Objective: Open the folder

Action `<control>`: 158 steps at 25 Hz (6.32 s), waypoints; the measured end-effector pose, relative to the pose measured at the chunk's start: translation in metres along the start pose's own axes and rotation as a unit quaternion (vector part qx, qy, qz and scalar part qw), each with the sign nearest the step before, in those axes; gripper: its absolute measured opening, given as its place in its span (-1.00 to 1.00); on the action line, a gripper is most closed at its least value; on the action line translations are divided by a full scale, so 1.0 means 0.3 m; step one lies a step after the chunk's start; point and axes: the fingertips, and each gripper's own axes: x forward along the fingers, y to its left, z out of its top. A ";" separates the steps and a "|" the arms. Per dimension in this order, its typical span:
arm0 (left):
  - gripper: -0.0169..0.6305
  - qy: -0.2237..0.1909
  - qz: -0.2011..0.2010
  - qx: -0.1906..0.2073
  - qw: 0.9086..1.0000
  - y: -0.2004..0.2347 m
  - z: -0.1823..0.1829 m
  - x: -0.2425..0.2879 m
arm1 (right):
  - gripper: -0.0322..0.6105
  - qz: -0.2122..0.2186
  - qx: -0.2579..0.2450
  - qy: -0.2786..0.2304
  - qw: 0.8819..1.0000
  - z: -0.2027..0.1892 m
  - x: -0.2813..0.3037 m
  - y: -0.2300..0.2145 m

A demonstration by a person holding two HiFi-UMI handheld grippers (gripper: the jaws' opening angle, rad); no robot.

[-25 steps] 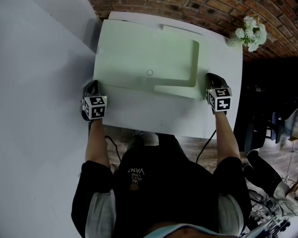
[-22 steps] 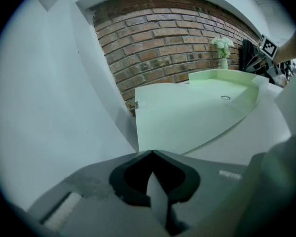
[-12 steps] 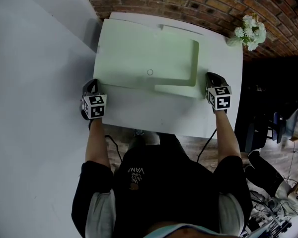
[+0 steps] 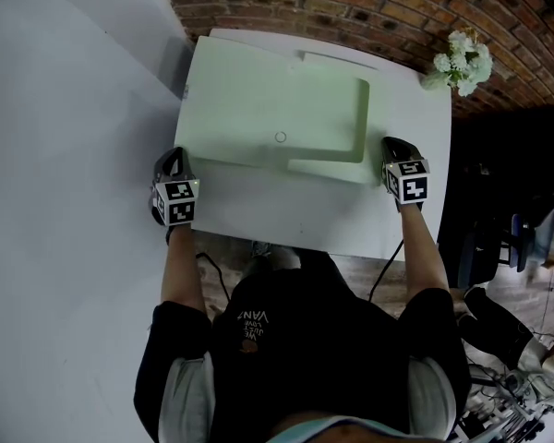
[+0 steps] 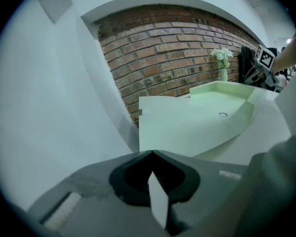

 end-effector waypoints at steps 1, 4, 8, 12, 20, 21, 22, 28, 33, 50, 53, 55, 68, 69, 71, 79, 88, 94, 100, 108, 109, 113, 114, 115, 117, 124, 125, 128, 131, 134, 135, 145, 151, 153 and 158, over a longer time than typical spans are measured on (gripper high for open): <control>-0.94 -0.003 0.001 0.000 1.000 0.001 0.009 -0.008 | -0.91 0.001 0.002 0.000 1.000 0.001 -0.001 0.000; -0.94 -0.012 0.004 0.002 1.000 0.002 0.039 -0.030 | -0.91 0.006 0.005 0.001 1.000 0.001 -0.002 -0.002; -0.94 -0.021 0.007 0.004 1.000 0.003 0.074 -0.054 | -0.90 0.008 0.006 0.003 1.000 0.001 -0.002 -0.003; -0.94 -0.030 0.010 0.007 0.999 0.004 0.101 -0.072 | -0.90 0.010 0.009 -0.011 1.000 0.018 -0.008 0.001; -0.94 -0.055 0.012 0.013 0.998 -0.001 0.172 -0.120 | -0.90 0.017 0.011 -0.030 0.999 0.047 -0.028 0.015; -0.94 -0.057 0.012 0.014 0.998 -0.002 0.183 -0.128 | -0.90 0.018 0.012 -0.031 0.999 0.048 -0.032 0.018; -0.94 -0.061 0.012 0.017 0.998 -0.002 0.199 -0.137 | -0.90 0.019 0.014 -0.032 0.999 0.048 -0.036 0.022; -0.94 -0.089 0.010 0.039 0.995 -0.009 0.292 -0.182 | -0.90 0.021 0.020 -0.044 0.999 0.057 -0.070 0.042; -0.94 -0.114 0.002 0.051 0.992 -0.037 0.359 -0.208 | -0.90 0.020 0.032 -0.058 0.998 0.059 -0.109 0.058; -0.94 -0.176 -0.016 0.081 0.981 -0.082 0.509 -0.297 | -0.90 0.002 0.046 -0.097 0.994 0.075 -0.238 0.082; -0.94 -0.186 -0.018 0.085 0.979 -0.086 0.530 -0.319 | -0.90 0.001 0.046 -0.103 0.994 0.085 -0.258 0.091; -0.94 -0.193 -0.020 0.088 0.977 -0.089 0.545 -0.333 | -0.90 0.001 0.047 -0.108 0.993 0.093 -0.272 0.097; -0.94 -0.237 -0.056 0.107 0.964 -0.172 0.623 -0.375 | -0.90 -0.013 0.052 -0.144 0.988 0.133 -0.369 0.143; -0.94 -0.240 -0.061 0.107 0.963 -0.184 0.628 -0.377 | -0.90 -0.014 0.054 -0.147 0.988 0.135 -0.375 0.148; -0.94 -0.245 -0.070 0.109 0.961 -0.207 0.637 -0.382 | -0.90 -0.015 0.057 -0.153 0.987 0.140 -0.390 0.160; -0.94 -0.263 -0.111 0.120 0.951 -0.300 0.663 -0.393 | -0.90 -0.014 0.076 -0.184 0.980 0.175 -0.438 0.224; -0.94 -0.273 -0.166 0.110 0.941 -0.375 0.655 -0.416 | -0.90 -0.028 0.082 -0.209 0.974 0.199 -0.479 0.293; -0.94 -0.276 -0.191 0.103 0.936 -0.396 0.635 -0.425 | -0.90 -0.037 0.090 -0.229 0.969 0.214 -0.511 0.335; -0.94 -0.282 -0.216 0.093 0.930 -0.416 0.630 -0.444 | -0.90 -0.043 0.100 -0.252 0.961 0.236 -0.552 0.378; -0.94 -0.296 -0.257 0.082 0.916 -0.466 0.614 -0.484 | -0.90 -0.048 0.113 -0.285 0.951 0.264 -0.608 0.439; -0.94 -0.296 -0.260 0.081 0.915 -0.470 0.610 -0.488 | -0.90 -0.047 0.115 -0.287 0.950 0.264 -0.612 0.449; -0.94 -0.297 -0.271 0.079 0.912 -0.487 0.598 -0.495 | -0.91 -0.047 0.120 -0.296 0.946 0.269 -0.625 0.473; -0.94 -0.296 -0.274 0.077 0.912 -0.491 0.596 -0.497 | -0.90 -0.047 0.122 -0.298 0.945 0.269 -0.628 0.476; -0.94 -0.297 -0.277 0.076 0.911 -0.496 0.593 -0.499 | -0.90 -0.047 0.125 -0.300 0.944 0.269 -0.631 0.480; -0.94 -0.298 -0.282 0.074 0.909 -0.504 0.589 -0.505 | -0.90 -0.047 0.128 -0.304 0.943 0.269 -0.638 0.489; -0.94 -0.298 -0.296 0.065 0.905 -0.515 0.575 -0.524 | -0.90 -0.048 0.135 -0.316 0.938 0.278 -0.673 0.518; -0.94 -0.299 -0.297 0.066 0.904 -0.516 0.575 -0.528 | -0.91 -0.049 0.135 -0.318 0.937 0.280 -0.678 0.522; -0.94 -0.301 -0.296 0.067 0.904 -0.513 0.572 -0.533 | -0.90 -0.049 0.137 -0.323 0.935 0.284 -0.691 0.535; -0.94 -0.303 -0.298 0.065 0.903 -0.514 0.567 -0.542 | -0.90 -0.047 0.139 -0.325 0.934 0.281 -0.700 0.550; -0.94 -0.306 -0.302 0.065 0.901 -0.518 0.558 -0.549 | -0.90 -0.045 0.145 -0.324 0.934 0.276 -0.695 0.568; -0.94 -0.305 -0.303 0.066 0.900 -0.521 0.551 -0.549 | -0.90 -0.044 0.147 -0.324 0.934 0.274 -0.692 0.574; -0.94 -0.295 -0.316 0.063 0.900 -0.547 0.486 -0.558 | -0.90 -0.033 0.164 -0.305 0.938 0.224 -0.660 0.624; -0.94 -0.291 -0.324 0.060 0.898 -0.568 0.463 -0.565 | -0.91 -0.029 0.168 -0.293 0.941 0.189 -0.642 0.652; -0.94 -0.290 -0.326 0.059 0.898 -0.573 0.458 -0.567 | -0.91 -0.029 0.167 -0.289 0.942 0.180 -0.638 0.654; -0.94 -0.288 -0.326 0.056 0.899 -0.575 0.448 -0.567 | -0.91 -0.031 0.161 -0.279 0.946 0.167 -0.625 0.665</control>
